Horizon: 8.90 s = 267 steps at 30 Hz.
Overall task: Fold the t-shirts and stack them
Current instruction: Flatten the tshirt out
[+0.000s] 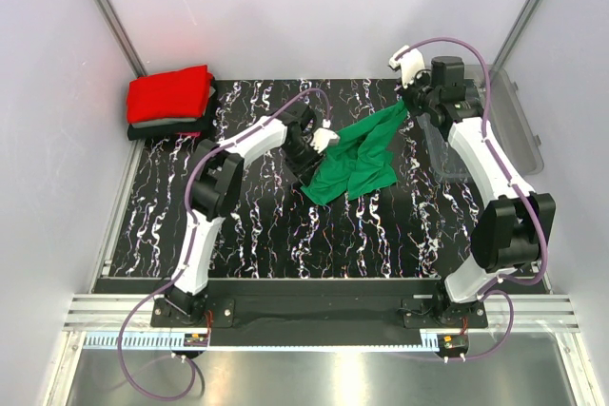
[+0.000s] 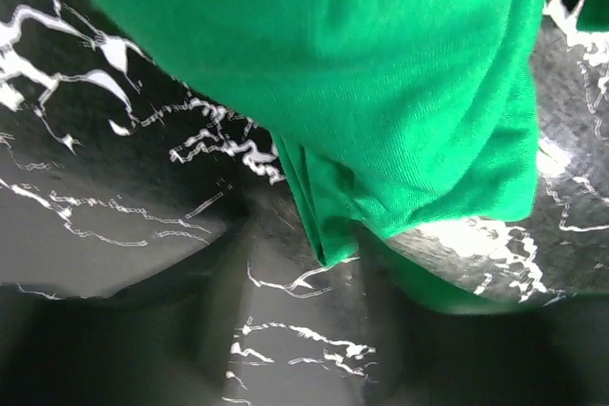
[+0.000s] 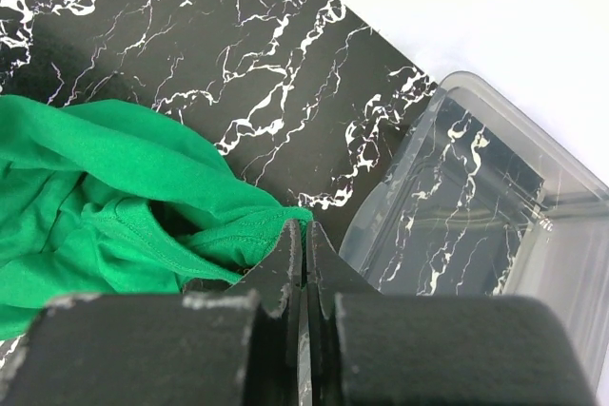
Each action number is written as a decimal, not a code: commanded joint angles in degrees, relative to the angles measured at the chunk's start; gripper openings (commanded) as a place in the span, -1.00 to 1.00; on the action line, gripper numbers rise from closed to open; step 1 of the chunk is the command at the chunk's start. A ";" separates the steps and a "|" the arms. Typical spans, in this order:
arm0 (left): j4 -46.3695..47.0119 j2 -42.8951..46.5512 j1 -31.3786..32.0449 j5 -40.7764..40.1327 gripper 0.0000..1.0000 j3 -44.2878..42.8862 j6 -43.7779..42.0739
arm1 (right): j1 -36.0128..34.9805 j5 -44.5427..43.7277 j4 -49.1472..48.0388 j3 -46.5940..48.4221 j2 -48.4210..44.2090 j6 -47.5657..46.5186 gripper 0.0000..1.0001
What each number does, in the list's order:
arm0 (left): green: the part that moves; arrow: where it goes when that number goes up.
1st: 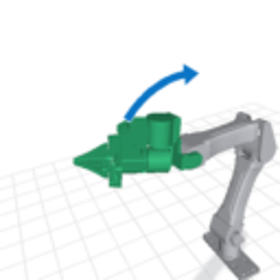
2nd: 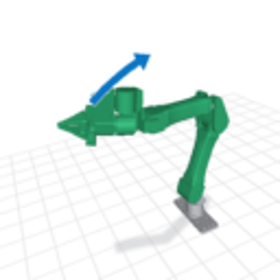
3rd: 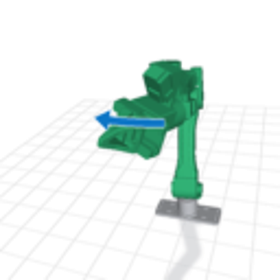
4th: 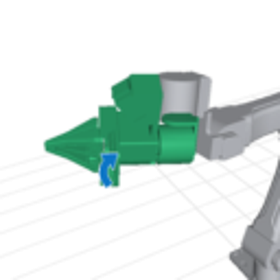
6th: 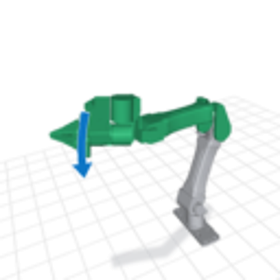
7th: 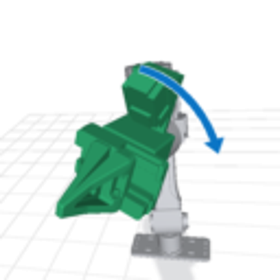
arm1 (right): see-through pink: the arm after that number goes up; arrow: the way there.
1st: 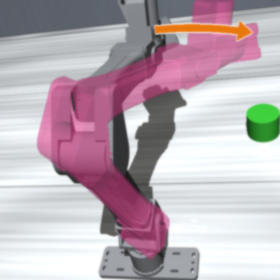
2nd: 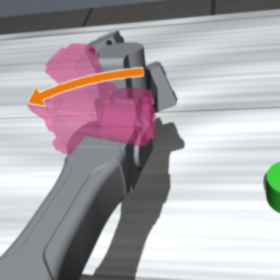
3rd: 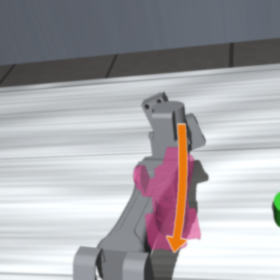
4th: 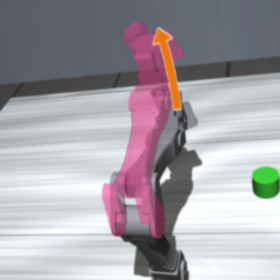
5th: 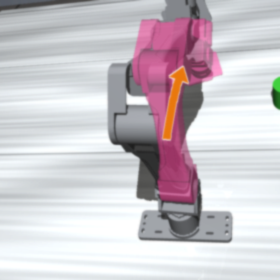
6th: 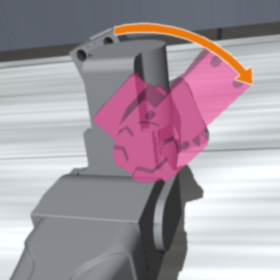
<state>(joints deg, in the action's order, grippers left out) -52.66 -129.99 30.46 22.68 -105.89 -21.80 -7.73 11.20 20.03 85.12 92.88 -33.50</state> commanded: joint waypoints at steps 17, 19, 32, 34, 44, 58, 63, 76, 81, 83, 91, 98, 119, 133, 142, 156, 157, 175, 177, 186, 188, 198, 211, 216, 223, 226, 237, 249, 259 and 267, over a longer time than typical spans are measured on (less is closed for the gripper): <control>-2.53 19.67 -6.28 1.76 -1.00 5.07 -3.67 | 1.31 0.49 -1.57 3.65 -1.91 2.64 -1.00; -2.53 26.00 -6.81 0.18 -1.00 7.34 -6.22 | 1.31 1.01 -1.40 3.74 -3.14 3.26 -1.00; -7.54 55.01 -6.99 -7.47 -1.00 21.86 -10.45 | 1.22 10.95 6.60 -8.73 -24.58 3.09 -1.00; -7.37 56.08 -7.08 -9.40 -1.00 23.35 -10.98 | 1.22 10.86 6.07 -11.98 -26.79 2.82 -1.00; 7.20 38.70 -5.85 -8.00 0.29 31.45 -12.83 | 1.14 10.33 5.63 -10.68 -16.86 10.11 -1.00; 13.20 19.17 -4.71 -7.65 0.47 20.29 -11.86 | 1.31 10.86 5.81 -12.61 -17.47 10.91 -1.00; 13.20 16.53 -4.27 -6.68 0.41 18.26 -11.16 | 1.22 9.98 5.90 -12.61 -16.95 10.21 -1.00; 8.02 15.30 -4.00 -3.08 -0.01 18.53 -12.39 | 1.31 10.07 5.02 -12.52 -14.92 9.59 -1.00; 3.63 14.86 -4.00 -0.09 0.01 17.29 -14.14 | 1.31 9.45 4.05 -12.52 -14.66 9.41 -1.00; 2.83 14.42 -4.09 0.35 -0.46 17.21 -14.49 | 1.31 9.45 3.53 -12.87 -14.31 9.41 -1.00; -0.42 21.15 -5.14 0.35 -1.00 15.97 -14.41 | 1.22 9.72 2.73 -10.59 -13.78 9.85 -1.00; -3.14 40.76 -5.58 -3.60 -1.00 20.72 -16.08 | 1.22 11.21 4.04 -8.83 -19.22 12.22 -1.00; 4.21 26.48 -12.25 -21.95 -0.69 13.71 -8.37 | 3.07 9.10 0.01 -2.87 2.36 11.87 -1.00; 12.59 36.39 -16.13 -15.67 -0.20 35.48 -13.97 | 3.16 12.79 0.89 -3.72 4.50 17.15 -1.00; 11.44 28.31 -17.10 -13.45 0.05 34.17 -17.48 | 3.07 13.32 2.29 -4.00 4.41 17.06 -1.00; 11.00 22.33 -19.56 -14.68 -0.01 32.76 -19.94 | 3.07 13.05 2.56 -5.23 3.80 16.62 -1.00; 11.00 21.89 -19.56 -14.59 -0.05 32.76 -20.38 | 3.16 13.06 2.56 -5.23 3.89 16.62 -1.00; 6.88 28.11 -24.21 -14.15 -1.00 32.85 -21.88 | 3.07 9.55 2.29 -5.23 4.41 14.78 -1.00; 6.96 29.97 -25.44 -14.76 -1.00 33.11 -21.88 | 3.16 7.35 1.94 -6.10 4.59 14.60 -1.00; 6.96 28.83 -28.88 -16.26 -1.00 29.95 -18.02 | 4.03 0.15 0.09 -7.34 9.51 8.63 -1.00; 6.96 28.13 -28.87 -16.35 -1.00 28.64 -16.61 | 4.65 -3.18 0.01 -7.08 10.91 8.10 -0.97; 5.82 26.72 -27.91 -15.73 -1.00 24.15 -13.62 | 2.03 11.63 6.49 -6.45 2.14 -5.40 -0.11; 5.73 26.99 -26.85 -14.94 -1.00 26.78 -11.33 | -9.85 17.37 11.96 -12.97 6.68 -12.47 -0.22; 5.73 26.46 -26.85 -14.94 -1.00 26.61 -10.90 | -9.85 16.66 12.05 -11.30 11.35 -11.86 -0.24; 5.64 25.93 -26.59 -15.29 -1.00 26.52 -10.72 | -10.11 16.49 12.05 -8.39 15.48 -9.57 -0.27; 5.56 25.84 -26.59 -15.91 -1.00 26.61 -10.81 | -10.11 13.25 14.06 -8.65 14.27 -10.44 -0.31; 5.64 23.03 -26.68 -17.05 -1.00 25.30 -11.60 | -7.58 3.22 25.93 -25.62 -4.89 -21.52 -0.41; 5.47 22.15 -26.59 -16.53 -0.99 22.65 -10.89 | -2.29 10.23 27.79 -19.22 -9.31 -20.48 -0.33; 5.38 22.86 -26.59 -16.35 -0.99 24.06 -10.01 | -6.59 15.08 26.11 -3.58 9.40 -15.90 -0.24; 5.38 22.15 -26.50 -16.08 -0.99 23.09 -9.22 | -9.06 16.05 30.41 1.97 19.70 -15.19 -0.27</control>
<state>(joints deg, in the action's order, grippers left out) -47.90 -108.27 3.73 6.15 -81.28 -31.62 -16.16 25.23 47.27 84.20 111.07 -49.65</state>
